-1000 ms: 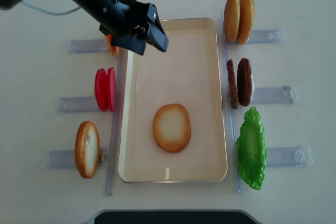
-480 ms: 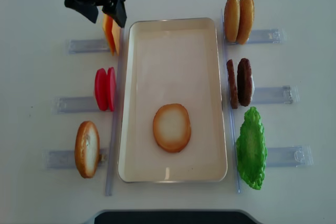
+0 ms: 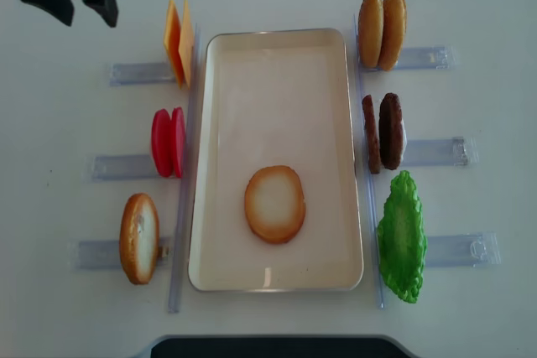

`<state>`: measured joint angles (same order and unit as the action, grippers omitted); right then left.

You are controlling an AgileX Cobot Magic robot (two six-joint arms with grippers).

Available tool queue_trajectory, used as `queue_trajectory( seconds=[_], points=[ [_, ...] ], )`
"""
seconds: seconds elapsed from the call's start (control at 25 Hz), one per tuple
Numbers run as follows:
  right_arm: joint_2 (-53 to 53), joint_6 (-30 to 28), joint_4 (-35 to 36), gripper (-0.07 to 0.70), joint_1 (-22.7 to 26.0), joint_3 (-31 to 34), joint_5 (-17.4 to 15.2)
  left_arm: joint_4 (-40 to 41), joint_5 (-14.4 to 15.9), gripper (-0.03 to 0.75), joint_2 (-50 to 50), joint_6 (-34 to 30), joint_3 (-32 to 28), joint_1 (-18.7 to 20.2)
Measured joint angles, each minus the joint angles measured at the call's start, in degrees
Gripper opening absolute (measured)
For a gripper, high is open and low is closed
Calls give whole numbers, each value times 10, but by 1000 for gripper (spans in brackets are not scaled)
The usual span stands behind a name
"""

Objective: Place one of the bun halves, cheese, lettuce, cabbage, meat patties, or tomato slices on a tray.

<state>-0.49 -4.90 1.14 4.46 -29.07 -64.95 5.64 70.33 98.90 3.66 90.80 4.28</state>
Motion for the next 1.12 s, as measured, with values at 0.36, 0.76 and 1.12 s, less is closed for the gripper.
queue_trajectory(
  seconds=[0.36,0.76,1.12],
  points=[
    [0,0,0,587,0,0,0,-10,1,534,0,-25,0,-69],
    [0,0,0,587,0,0,0,-38,4,534,-69,-47,0,-69],
    [0,0,0,587,0,0,0,-68,8,534,-229,-75,-26,-69]
  ],
)
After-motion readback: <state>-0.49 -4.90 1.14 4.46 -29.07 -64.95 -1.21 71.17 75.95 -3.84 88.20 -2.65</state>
